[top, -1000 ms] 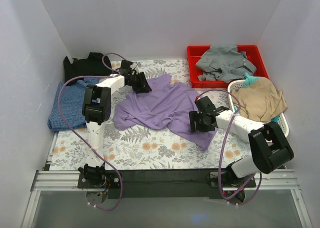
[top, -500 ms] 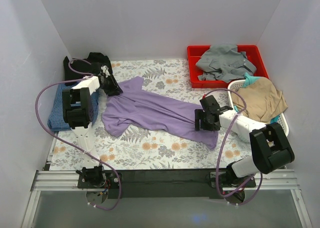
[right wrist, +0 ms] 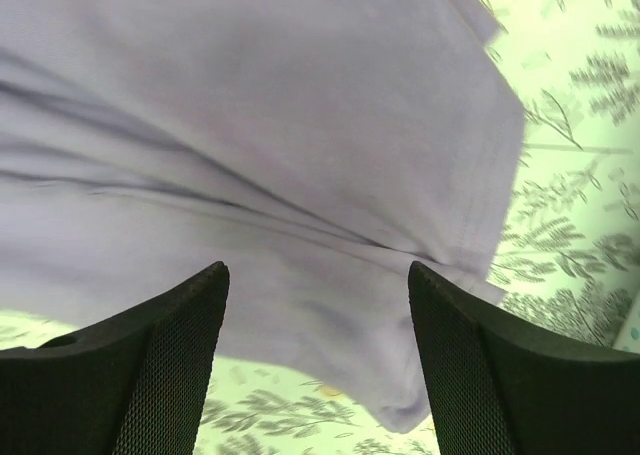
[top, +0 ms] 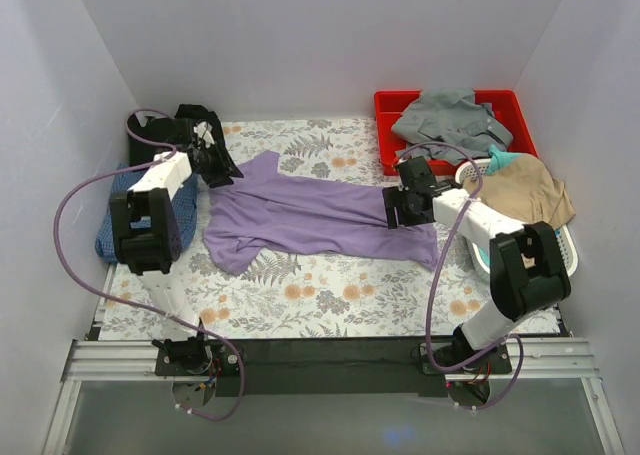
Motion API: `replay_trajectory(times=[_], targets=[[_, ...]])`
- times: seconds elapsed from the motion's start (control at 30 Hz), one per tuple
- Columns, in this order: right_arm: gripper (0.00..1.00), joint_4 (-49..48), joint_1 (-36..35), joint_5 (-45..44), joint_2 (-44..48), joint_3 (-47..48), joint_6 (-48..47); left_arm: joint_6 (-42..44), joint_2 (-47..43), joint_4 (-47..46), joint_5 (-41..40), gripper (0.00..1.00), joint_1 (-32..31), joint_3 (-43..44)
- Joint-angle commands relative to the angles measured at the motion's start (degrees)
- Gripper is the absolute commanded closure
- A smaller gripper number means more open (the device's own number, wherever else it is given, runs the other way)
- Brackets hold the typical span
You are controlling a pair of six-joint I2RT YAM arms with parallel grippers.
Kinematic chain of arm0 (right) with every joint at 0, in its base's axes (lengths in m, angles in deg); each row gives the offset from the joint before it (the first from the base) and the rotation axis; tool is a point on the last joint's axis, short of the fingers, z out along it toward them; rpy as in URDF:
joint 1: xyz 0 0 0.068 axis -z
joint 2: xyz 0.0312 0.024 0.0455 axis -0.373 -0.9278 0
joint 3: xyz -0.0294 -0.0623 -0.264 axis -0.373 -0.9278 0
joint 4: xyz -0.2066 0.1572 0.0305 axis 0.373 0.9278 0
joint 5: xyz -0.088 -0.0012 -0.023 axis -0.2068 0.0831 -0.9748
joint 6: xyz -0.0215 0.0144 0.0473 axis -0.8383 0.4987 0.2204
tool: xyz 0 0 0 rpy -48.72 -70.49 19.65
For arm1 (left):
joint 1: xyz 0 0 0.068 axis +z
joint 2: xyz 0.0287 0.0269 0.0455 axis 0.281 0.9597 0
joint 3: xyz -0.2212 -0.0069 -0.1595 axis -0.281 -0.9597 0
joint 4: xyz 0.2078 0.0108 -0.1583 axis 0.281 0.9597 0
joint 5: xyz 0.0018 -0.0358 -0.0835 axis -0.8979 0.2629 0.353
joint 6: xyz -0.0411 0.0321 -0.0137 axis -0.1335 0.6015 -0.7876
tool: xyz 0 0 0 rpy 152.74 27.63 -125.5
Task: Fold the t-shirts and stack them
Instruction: Flatten the tshirt out
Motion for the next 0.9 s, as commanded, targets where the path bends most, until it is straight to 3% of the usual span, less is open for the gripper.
replay_trajectory(times=[0.0,0.13,0.27,0.4,0.63,0.87], targets=[[0.22,-2.1,0.0,10.8,5.5,4.0,-0.8,-0.4,-14.1,-3.4,3.6,0.6,-2.2,-2.8],[0.22,-3.2,-1.1,18.0,5.0,5.1,1.3,-1.5,-23.1,-3.5,2.4,0.6,-7.6,-11.8],[0.22,-3.5,-5.5,17.5,4.6,3.7,2.1,-3.6,-32.7,-2.5,-3.1,0.65,-10.5,-26.2],[0.22,-4.1,-7.3,15.8,4.5,0.6,2.7,-5.3,-39.4,0.9,-8.3,0.67,-11.3,-33.2],[0.22,-5.5,-7.5,15.5,4.4,-4.2,3.1,-6.4,-41.5,5.1,-17.9,0.68,-11.4,-34.9],[0.22,-5.9,-7.5,14.4,1.2,-4.5,2.9,-6.3,-35.4,4.7,-19.7,0.7,-11.3,-36.9]])
